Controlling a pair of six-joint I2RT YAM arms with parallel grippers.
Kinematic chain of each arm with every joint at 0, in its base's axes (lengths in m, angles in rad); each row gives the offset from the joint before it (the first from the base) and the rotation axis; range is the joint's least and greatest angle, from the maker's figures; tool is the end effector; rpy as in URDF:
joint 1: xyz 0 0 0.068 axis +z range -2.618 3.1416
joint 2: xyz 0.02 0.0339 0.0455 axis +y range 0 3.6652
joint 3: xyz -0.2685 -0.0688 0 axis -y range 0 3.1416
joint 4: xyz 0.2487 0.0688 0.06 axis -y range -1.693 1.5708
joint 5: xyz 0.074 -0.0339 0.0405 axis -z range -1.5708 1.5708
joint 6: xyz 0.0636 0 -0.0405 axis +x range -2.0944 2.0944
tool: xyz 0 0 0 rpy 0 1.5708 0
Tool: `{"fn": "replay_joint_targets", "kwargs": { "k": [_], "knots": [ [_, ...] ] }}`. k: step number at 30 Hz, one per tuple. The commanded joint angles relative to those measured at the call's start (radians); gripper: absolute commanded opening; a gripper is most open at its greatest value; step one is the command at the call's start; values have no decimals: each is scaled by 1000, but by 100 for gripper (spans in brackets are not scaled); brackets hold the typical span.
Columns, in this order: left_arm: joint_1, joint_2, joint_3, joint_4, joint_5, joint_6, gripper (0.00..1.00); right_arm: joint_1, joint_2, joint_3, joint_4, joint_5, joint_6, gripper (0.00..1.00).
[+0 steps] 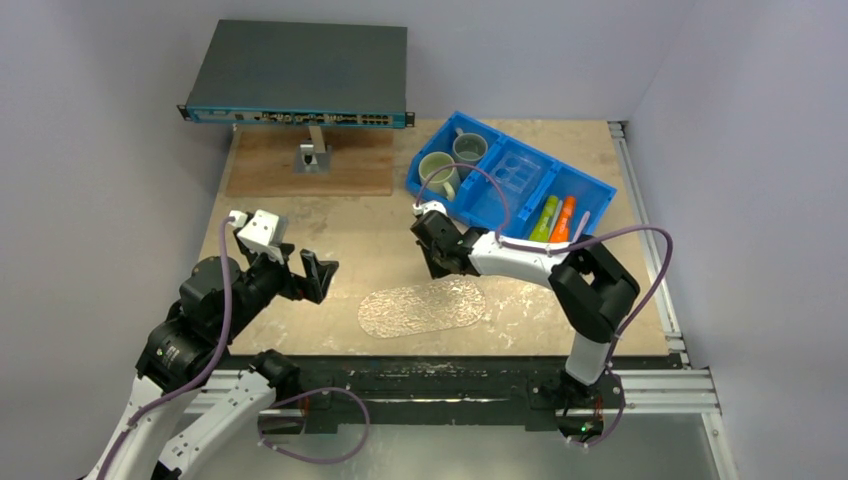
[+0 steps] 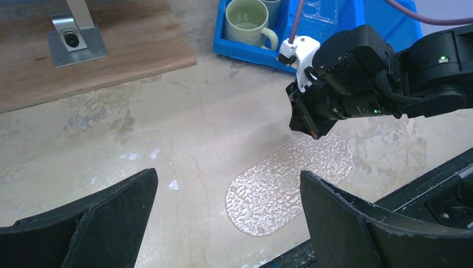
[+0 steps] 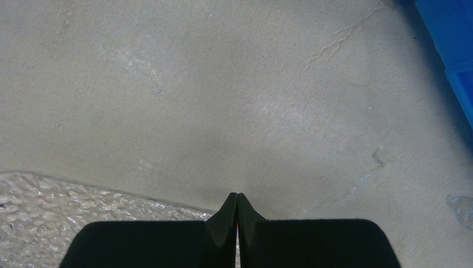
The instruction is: Prepare toiletry sets of a toothbrush and toothpaste on the tray
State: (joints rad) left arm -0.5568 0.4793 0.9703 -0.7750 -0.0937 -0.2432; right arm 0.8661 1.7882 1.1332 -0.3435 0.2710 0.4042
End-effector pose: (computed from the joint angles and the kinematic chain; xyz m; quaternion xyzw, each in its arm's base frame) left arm 0.0919 -0.0502 0.3690 0.0970 0.7938 -0.1989 0.5665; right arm 0.2623 0.2822 0.1580 -0.1805 0.9340 0.0616 0.3020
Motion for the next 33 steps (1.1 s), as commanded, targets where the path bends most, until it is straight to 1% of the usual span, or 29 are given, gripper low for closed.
{"fn": "replay_joint_targets", "kwargs": {
  "k": [1,15,25,33],
  "knots": [
    [5,-1,-1,18,0,9,100,-8,5,7,15,8,22,0],
    [5,-5,-1,16,-4,9,100,-15,12,-80,28,-30,34,0],
    [5,-10,-1,16,-6,10,100,-15,-45,-156,7,-5,60,0],
    [5,-16,0,17,-5,11,100,-13,-106,-211,-3,-13,84,0]
  ]
}}
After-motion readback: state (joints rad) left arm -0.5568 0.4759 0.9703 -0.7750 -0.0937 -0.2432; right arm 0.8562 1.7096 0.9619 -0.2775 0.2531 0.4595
